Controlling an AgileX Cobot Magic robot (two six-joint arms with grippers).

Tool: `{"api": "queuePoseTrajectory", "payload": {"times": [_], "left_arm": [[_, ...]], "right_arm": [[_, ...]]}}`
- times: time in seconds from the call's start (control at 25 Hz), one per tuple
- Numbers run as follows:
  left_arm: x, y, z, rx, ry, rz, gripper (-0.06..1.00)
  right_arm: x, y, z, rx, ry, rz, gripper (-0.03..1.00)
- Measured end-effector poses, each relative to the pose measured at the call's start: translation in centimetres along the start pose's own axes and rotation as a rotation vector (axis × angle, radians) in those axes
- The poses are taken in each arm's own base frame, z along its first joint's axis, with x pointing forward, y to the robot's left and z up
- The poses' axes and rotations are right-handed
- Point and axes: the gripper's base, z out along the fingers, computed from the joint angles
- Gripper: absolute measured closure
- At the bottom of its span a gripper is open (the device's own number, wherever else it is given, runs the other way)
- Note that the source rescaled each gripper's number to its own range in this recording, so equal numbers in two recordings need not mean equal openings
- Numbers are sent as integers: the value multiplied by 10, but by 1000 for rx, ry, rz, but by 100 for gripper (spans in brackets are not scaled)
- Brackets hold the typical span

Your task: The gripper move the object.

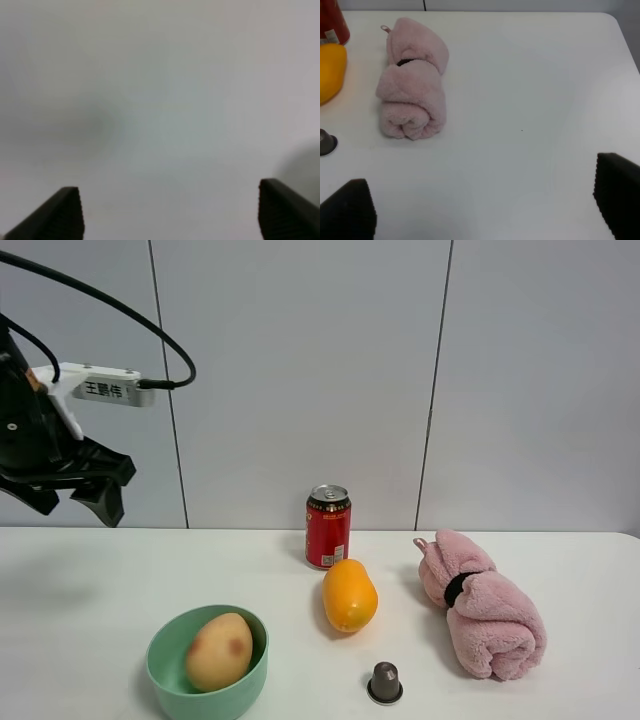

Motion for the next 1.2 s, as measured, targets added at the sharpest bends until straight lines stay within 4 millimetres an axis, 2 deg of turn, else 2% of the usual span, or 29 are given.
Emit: {"api": "queuePoseTrajectory", "payload": {"times": [0.2, 0.44, 0.72, 0.88, 1.2], "left_arm": [[1, 33, 1, -59, 26, -45, 24], [2, 43, 1, -74, 31, -39, 24], [3, 70, -1, -113, 31, -89, 24], [3, 72, -12, -119, 11, -94, 24], [5, 72, -54, -136, -49, -91, 24]], "right_arm": [[0, 0, 0, 0, 0, 0, -3], [0, 0, 0, 0, 0, 0, -3], [0, 0, 0, 0, 0, 0, -3], [0, 0, 0, 0, 0, 0, -3], [0, 0, 0, 0, 0, 0, -3]]}}
